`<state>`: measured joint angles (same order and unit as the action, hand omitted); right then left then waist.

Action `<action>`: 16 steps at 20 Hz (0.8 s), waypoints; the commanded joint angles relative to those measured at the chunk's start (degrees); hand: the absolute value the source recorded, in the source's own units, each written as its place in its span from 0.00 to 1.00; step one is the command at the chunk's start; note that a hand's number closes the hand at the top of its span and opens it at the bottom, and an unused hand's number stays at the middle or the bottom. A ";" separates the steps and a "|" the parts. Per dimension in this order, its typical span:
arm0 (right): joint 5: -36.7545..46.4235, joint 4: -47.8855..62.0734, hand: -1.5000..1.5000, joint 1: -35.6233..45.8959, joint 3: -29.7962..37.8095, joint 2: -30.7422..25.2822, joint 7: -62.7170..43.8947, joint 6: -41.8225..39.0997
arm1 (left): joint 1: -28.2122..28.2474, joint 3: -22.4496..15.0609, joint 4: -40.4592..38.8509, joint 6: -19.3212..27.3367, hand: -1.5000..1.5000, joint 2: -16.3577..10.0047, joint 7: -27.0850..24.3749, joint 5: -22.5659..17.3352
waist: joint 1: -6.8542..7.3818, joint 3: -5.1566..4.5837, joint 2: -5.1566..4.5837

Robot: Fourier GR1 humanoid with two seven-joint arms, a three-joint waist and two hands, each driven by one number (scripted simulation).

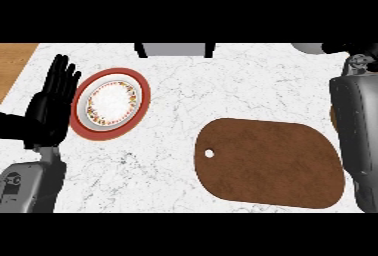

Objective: Pick the pear from the cutting board and place it in the pot

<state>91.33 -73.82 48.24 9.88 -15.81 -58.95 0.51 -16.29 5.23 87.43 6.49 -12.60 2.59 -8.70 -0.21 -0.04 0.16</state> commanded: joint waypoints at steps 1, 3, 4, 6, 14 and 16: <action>-4.02 -8.83 1.00 -4.61 3.88 -4.16 1.15 -7.80 | 0.87 2.05 1.26 -1.01 0.50 -1.73 0.89 -1.24 | -0.76 0.03 0.29; -5.12 -10.35 1.00 -11.18 5.86 -5.50 3.37 -1.37 | 2.54 -1.56 2.37 0.81 0.50 2.18 -0.49 0.93 | -0.65 0.06 0.10; -7.82 -11.60 1.00 -12.41 8.35 -8.15 6.44 -0.55 | 3.24 -0.58 3.50 1.59 0.50 0.96 1.13 1.34 | -0.61 0.07 0.14; -10.62 -11.42 1.00 -14.32 10.96 -10.02 8.86 -0.39 | 1.42 0.64 -0.38 -0.52 0.50 0.68 -1.78 0.11 | -0.49 0.05 -0.07; -15.11 -6.15 1.00 -18.52 13.27 -12.18 13.44 3.90 | 2.17 1.27 1.62 -2.41 0.50 0.48 -0.47 -0.48 | 0.37 0.03 -0.18; -18.89 0.48 1.00 -22.90 18.50 -14.70 20.95 12.57 | 0.98 0.04 1.81 0.77 0.50 1.91 0.90 1.44 | 0.38 0.10 -0.33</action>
<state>75.86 -81.04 27.68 24.04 -27.10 -44.32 6.32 -15.28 6.04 88.74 5.97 -11.89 2.92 -8.17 -0.10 0.01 0.00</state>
